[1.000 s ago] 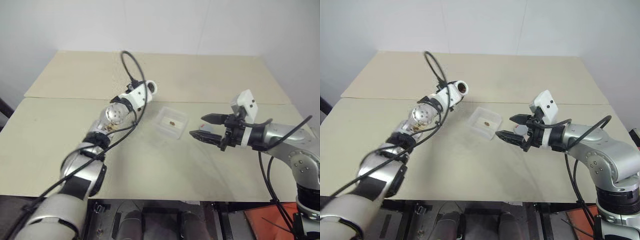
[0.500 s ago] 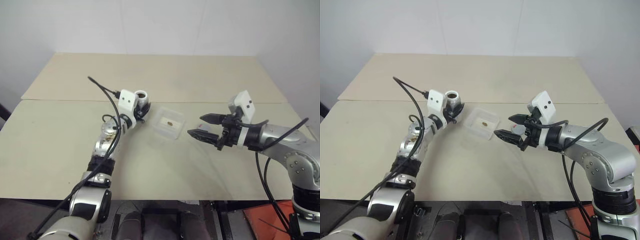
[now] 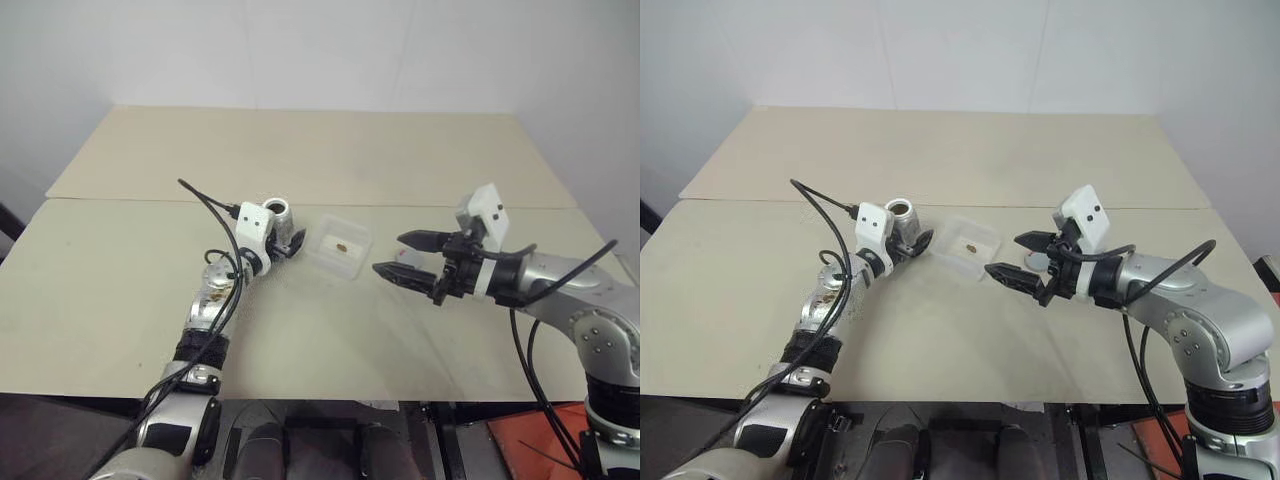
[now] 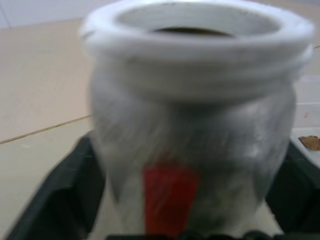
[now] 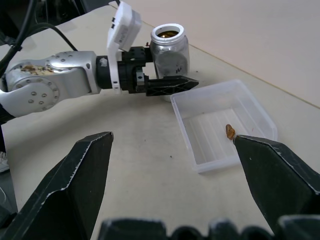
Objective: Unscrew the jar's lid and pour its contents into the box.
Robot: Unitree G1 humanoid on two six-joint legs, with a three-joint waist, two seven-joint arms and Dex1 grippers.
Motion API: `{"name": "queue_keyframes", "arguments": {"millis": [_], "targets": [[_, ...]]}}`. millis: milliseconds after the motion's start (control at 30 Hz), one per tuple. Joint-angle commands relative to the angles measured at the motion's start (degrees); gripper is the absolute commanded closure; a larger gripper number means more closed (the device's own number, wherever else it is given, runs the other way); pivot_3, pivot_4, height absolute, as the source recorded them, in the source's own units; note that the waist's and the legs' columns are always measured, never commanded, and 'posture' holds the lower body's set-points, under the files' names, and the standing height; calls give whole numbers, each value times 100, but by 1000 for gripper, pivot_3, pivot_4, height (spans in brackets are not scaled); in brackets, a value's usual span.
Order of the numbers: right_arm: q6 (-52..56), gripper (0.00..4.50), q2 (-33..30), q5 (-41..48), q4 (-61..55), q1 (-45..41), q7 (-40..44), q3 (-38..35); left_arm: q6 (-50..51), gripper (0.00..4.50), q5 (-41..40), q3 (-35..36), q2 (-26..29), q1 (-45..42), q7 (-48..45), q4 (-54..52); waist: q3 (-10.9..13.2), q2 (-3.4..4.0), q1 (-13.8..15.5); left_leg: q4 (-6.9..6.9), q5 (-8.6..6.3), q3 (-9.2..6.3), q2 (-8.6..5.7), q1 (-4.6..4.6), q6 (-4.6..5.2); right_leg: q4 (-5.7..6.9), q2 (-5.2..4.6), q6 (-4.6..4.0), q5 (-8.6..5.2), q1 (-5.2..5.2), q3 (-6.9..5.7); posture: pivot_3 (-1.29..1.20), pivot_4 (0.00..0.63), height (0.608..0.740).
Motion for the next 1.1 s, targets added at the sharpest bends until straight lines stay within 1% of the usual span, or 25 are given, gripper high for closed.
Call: {"name": "queue_keyframes", "arguments": {"millis": [33, 267, 433, 633, 767, 833, 900, 1000, 1100], "targets": [[-69, 0, -72, 97, -212, -8, 15, -160, 153, 43, 36, -87, 110, 207, -85, -529, 0, 0, 0, 0, 0, 0, 0, 0, 0, 0, 0, 0, 0, 0, 0, 0, 150, 740], [-142, 0, -81, 44, -271, 153, 33, -115, 674, 43, -36, -28, 359, 902, -67, -1486, -1, 1, -4, -3, 0, 0, 2, 8, 0, 0, 1, 0, 0, 4, 1, 0, 150, 740], [-187, 0, -67, -5, -344, 276, 4, -99, 991, 43, -207, 29, 639, 1521, -303, -2403, -1, 2, -4, -7, 0, 1, 2, 14, 0, -4, 0, 0, 0, 8, 3, 0, 150, 740], [-360, 0, -112, -127, -409, 435, 46, -157, 1287, 43, -681, 223, 1310, 2208, -968, -3698, -3, 4, -11, -12, 0, 3, 5, 20, 0, -19, 0, -2, -1, 8, 5, 0, 150, 740], [-558, 0, -186, -250, -383, 542, 162, -202, 1505, 43, -1311, 544, 1890, 2425, -1687, -4246, -4, 6, -17, -13, 0, 7, 4, 24, 0, -24, -1, -2, -2, 9, 7, 0, 150, 740], [-635, 0, -228, -287, -369, 600, 218, -215, 1823, 43, -1833, 789, 2204, 2466, -2090, -4364, -4, 6, -26, -16, 0, 9, 6, 25, 0, -24, 0, -4, -3, 8, 8, 0, 150, 740], [-717, 0, -278, -335, -361, 644, 290, -215, 1887, 43, -2118, 995, 2509, 2463, -2449, -4258, -4, 6, -33, -18, 0, 9, 7, 27, 0, -24, 1, -6, -5, 7, 8, 0, 150, 740], [-831, 0, -344, -398, -378, 732, 371, -236, 1760, 43, -2204, 1163, 2866, 2387, -2820, -3961, -4, 6, -34, -18, 0, 11, 6, 30, 0, -28, 0, -6, -6, 10, 8, 0, 150, 740], [-923, 0, -342, -343, -439, 835, 443, -371, 1555, 43, -2338, 1300, 3111, 2258, -3262, -3728, -4, 6, -36, -20, 0, 12, 6, 30, 0, -28, 1, -6, -7, 9, 8, 0, 150, 740]]}}
